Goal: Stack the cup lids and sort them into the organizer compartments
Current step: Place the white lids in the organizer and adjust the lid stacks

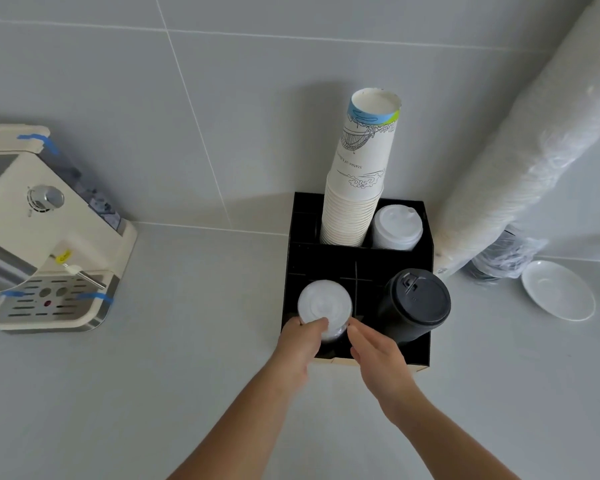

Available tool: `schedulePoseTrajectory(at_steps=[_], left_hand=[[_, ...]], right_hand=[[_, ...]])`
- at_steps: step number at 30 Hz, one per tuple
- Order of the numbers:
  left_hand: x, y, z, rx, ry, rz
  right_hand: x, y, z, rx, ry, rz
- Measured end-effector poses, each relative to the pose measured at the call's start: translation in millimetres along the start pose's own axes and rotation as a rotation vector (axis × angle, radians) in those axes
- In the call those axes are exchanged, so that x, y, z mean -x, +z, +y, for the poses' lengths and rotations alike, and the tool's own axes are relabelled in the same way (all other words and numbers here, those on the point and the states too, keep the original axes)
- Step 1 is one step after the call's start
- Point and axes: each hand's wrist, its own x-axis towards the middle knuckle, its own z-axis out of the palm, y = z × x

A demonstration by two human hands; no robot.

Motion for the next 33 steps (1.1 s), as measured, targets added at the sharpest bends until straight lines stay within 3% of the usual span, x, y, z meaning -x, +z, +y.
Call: schedulePoseTrajectory(at_steps=[4, 8, 16, 20, 33], left_hand=[[-2.0, -3.0, 0.9, 0.079, -0.015, -0.045], [-4.3, 1.3, 1.9, 0.007, 0.049, -0.079], [-5.7, 5.4, 2.0, -0.079, 0.070, -0.029], [-7.3, 2.2, 5.3, 0.024, 0.021, -0.007], [23.4, -5.4, 22.5, 0.074, -0.021, 0.020]], right_hand=[[0.3, 2.8, -0.5, -0.027, 0.013, 0.059], [-11.0, 2.3, 5.0, 0.022, 0.004, 0.075], [-11.1, 1.6, 4.8, 0.012, 0.016, 0.014], [-14.0, -3.4, 6.1, 0.017, 0.008, -0.027], [13.8, -16.4, -6.6, -0.085, 0.060, 0.044]])
